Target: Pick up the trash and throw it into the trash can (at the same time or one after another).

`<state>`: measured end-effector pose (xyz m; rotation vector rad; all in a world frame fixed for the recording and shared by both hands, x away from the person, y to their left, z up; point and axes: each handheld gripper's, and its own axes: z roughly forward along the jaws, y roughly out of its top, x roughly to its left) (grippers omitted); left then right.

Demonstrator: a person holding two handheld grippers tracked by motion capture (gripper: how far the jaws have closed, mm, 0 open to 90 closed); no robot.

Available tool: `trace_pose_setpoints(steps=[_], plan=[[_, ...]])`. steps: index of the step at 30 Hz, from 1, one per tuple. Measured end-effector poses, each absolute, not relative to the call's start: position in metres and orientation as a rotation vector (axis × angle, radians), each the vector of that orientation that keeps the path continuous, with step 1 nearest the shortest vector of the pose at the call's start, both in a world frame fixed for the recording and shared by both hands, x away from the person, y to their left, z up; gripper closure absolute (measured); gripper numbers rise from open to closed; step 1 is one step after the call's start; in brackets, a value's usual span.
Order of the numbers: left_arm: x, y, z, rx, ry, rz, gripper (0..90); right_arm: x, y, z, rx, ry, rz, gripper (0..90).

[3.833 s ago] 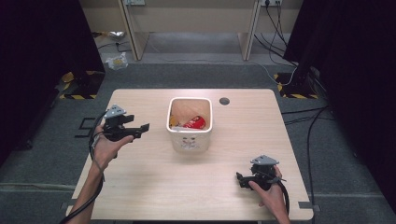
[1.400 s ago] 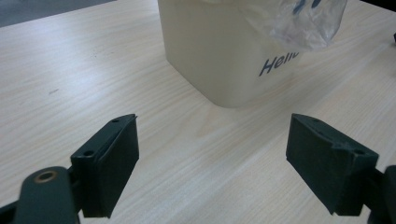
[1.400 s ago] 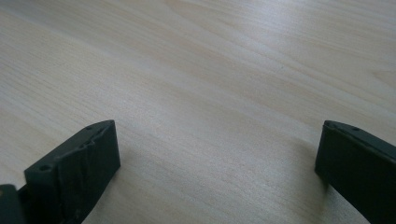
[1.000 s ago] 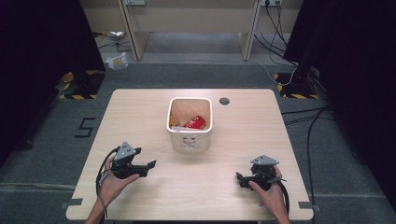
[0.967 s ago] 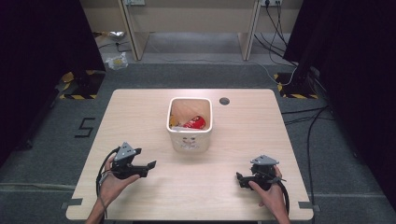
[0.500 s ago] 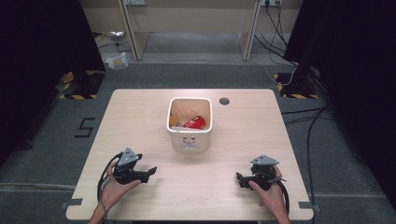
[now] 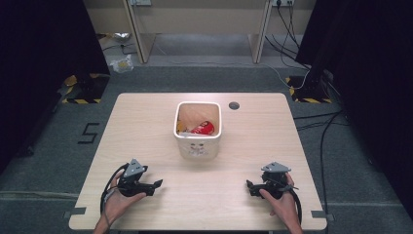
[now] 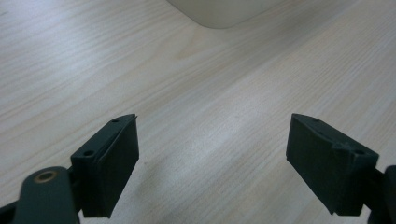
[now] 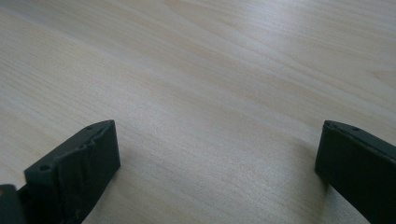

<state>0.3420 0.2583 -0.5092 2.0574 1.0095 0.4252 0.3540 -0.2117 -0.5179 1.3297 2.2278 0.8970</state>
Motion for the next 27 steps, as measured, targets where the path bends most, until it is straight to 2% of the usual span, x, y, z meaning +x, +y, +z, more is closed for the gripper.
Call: trace_pose_setpoints(steps=[27], plan=[[0.333,0.261,-0.523,2.120,1.019,0.424,15.5,0.354,-0.211,-0.518,1.334,2.225,0.897,0.2]])
